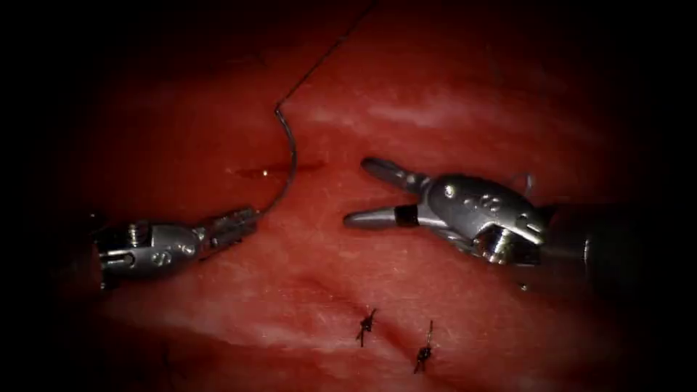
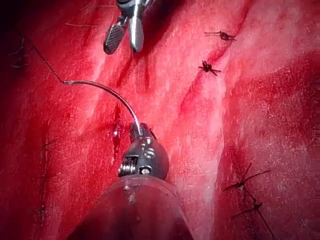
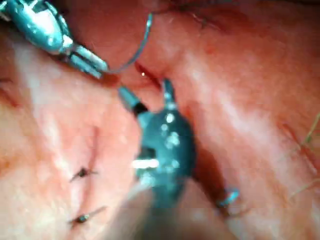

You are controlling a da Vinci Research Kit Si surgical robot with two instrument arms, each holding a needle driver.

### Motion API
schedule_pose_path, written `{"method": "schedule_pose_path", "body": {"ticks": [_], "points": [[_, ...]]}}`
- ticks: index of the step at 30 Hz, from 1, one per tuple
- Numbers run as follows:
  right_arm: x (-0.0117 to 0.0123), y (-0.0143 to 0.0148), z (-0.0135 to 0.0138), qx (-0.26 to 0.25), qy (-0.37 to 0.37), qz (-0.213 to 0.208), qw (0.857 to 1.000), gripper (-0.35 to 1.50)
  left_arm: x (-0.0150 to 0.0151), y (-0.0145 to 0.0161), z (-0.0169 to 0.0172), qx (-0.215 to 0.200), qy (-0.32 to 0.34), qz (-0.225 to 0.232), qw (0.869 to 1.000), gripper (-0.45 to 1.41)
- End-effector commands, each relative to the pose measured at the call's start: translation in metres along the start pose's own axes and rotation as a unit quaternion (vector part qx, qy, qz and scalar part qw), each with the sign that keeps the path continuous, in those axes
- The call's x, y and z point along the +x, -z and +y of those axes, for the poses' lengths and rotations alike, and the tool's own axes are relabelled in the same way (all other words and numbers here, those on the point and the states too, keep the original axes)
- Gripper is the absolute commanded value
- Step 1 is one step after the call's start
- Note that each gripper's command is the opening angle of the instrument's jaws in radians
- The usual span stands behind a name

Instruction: Wound Closure

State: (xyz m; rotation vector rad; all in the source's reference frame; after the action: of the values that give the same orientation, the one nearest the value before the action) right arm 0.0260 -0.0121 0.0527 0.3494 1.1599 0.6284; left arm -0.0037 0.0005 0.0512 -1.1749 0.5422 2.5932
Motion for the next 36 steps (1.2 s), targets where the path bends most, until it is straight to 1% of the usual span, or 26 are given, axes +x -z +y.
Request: {"method": "schedule_pose_path", "body": {"ticks": [1, 3, 6, 8, 10, 12, 16, 22, 32, 33, 36], "points": [[-0.0001, -0.0010, -0.0001, 0.005, -0.007, 0.004, 1.000, 0.83, -0.0001, -0.0007, 0.0005, 0.002, -0.008, 0.000, 1.000, -0.45], [0.0009, -0.0015, 0.0006, 0.013, -0.010, 0.011, 1.000, 0.74, 0.0000, -0.0007, 0.0006, 0.011, -0.033, 0.001, 0.999, -0.45], [0.0020, -0.0023, 0.0012, 0.026, -0.014, 0.021, 0.999, 0.61, 0.0000, -0.0007, 0.0007, 0.017, -0.045, 0.008, 0.999, -0.45], [0.0026, -0.0031, 0.0014, 0.035, -0.017, 0.023, 0.999, 0.56, 0.0000, -0.0007, 0.0007, 0.018, -0.047, 0.011, 0.999, -0.45], [0.0029, -0.0038, 0.0014, 0.042, -0.016, 0.025, 0.999, 0.56, 0.0000, -0.0007, 0.0007, 0.025, -0.051, 0.015, 0.998, -0.45], [0.0030, -0.0045, 0.0013, 0.051, -0.019, 0.028, 0.998, 0.63, 0.0000, -0.0008, 0.0006, 0.030, -0.052, 0.020, 0.998, -0.45], [0.0028, -0.0050, 0.0010, 0.065, -0.020, 0.031, 0.997, 0.59, -0.0002, -0.0009, 0.0005, 0.037, -0.056, 0.020, 0.998, -0.45], [0.0029, -0.0053, 0.0010, 0.065, -0.023, 0.031, 0.997, 0.56, 0.0001, -0.0011, 0.0006, 0.040, -0.058, 0.025, 0.997, -0.45], [0.0030, -0.0068, 0.0013, 0.054, -0.024, 0.031, 0.998, 0.54, 0.0007, -0.0011, 0.0009, 0.039, -0.060, 0.036, 0.997, -0.45], [0.0030, -0.0069, 0.0013, 0.052, -0.024, 0.030, 0.998, 0.51, 0.0008, -0.0010, 0.0009, 0.038, -0.061, 0.039, 0.997, -0.45], [0.0029, -0.0069, 0.0012, 0.053, -0.024, 0.031, 0.998, -0.15, 0.0009, -0.0010, 0.0010, 0.035, -0.061, 0.044, 0.997, -0.45]]}}
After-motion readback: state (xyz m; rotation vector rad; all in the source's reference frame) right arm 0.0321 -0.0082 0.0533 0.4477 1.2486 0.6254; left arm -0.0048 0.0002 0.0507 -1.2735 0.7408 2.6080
